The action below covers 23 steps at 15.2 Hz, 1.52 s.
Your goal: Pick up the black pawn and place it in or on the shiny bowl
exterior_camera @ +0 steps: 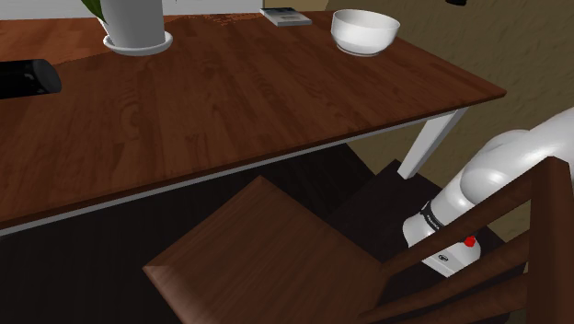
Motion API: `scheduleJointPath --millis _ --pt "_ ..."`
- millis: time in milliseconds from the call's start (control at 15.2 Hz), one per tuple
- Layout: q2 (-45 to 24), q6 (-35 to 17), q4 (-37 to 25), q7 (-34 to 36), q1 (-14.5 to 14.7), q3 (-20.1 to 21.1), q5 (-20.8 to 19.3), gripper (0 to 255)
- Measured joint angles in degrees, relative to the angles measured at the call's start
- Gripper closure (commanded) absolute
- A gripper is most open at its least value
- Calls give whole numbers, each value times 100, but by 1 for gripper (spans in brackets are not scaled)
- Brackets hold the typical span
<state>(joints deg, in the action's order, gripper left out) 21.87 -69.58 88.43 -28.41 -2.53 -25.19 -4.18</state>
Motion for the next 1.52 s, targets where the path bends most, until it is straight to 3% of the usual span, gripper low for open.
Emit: scheduleJointPath --millis 528,1056,1518 --pt "-940 -53 -824 744 310 375 471 255" --pt "-2296 175 -2366 1397 565 607 987 255" --pt "-1877 -550 -1258 1522 680 726 822 255"
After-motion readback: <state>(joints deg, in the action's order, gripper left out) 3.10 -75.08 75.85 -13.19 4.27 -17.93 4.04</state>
